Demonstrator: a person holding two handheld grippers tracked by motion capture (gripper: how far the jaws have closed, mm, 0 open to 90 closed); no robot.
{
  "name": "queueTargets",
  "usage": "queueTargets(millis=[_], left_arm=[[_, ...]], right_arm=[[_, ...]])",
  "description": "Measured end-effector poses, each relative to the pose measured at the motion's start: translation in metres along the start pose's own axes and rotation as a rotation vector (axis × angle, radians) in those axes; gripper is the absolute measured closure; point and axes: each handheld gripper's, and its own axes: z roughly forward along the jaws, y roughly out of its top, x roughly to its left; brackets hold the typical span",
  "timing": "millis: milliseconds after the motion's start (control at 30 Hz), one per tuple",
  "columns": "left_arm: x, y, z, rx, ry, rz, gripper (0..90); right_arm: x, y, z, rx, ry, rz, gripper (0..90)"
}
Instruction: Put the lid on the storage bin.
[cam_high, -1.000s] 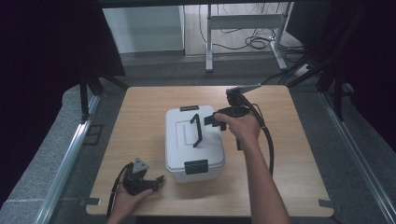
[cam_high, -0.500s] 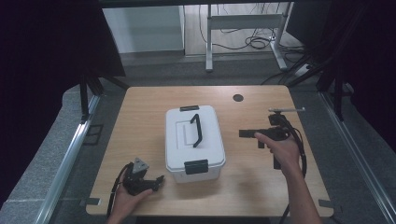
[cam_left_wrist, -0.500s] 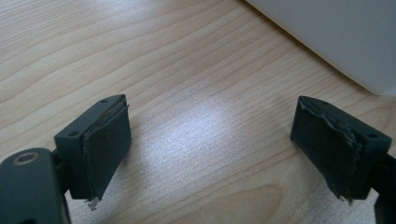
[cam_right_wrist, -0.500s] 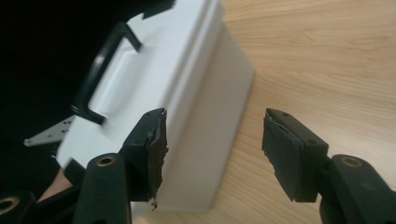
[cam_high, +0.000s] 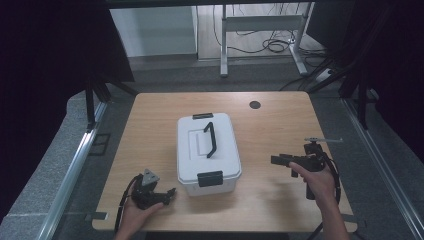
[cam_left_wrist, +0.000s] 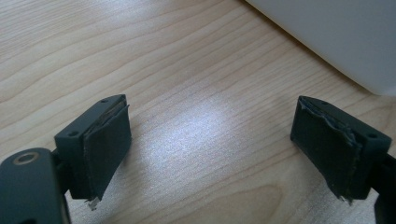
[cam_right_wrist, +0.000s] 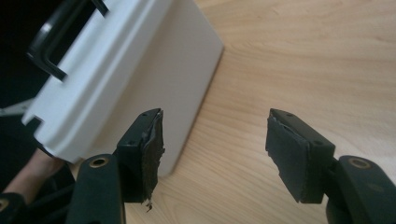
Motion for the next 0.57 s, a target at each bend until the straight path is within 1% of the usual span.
queueTargets(millis=[67, 167, 333, 433, 500, 567], left_arm=[[0.0, 0.0, 0.0, 0.0, 0.0, 0.0, 12.2], [0.0, 0.0, 0.0, 0.0, 0.0, 0.0, 12.2], [0.0, 0.0, 0.0, 0.0, 0.0, 0.0, 12.2], [0.0, 0.0, 0.0, -0.001, 0.0, 0.0, 12.2], [0.0, 0.0, 0.0, -0.001, 0.0, -0.001, 12.2], [0.0, 0.0, 0.0, -0.001, 0.002, -0.001, 12.4]], right_arm=[[-0.005, -0.006, 0.001, 0.007, -0.01, 0.0, 36.1], [-0.01, -0.009, 0.001, 0.022, -0.033, 0.0, 35.5], [-0.013, -0.013, 0.002, 0.017, -0.025, 0.0, 34.7], [-0.014, -0.015, 0.002, 0.013, -0.011, 0.0, 34.5], [-0.016, -0.016, 0.004, 0.024, 0.0, -0.004, 34.4], [-0.018, -0.017, 0.007, 0.058, 0.014, 0.005, 34.5]])
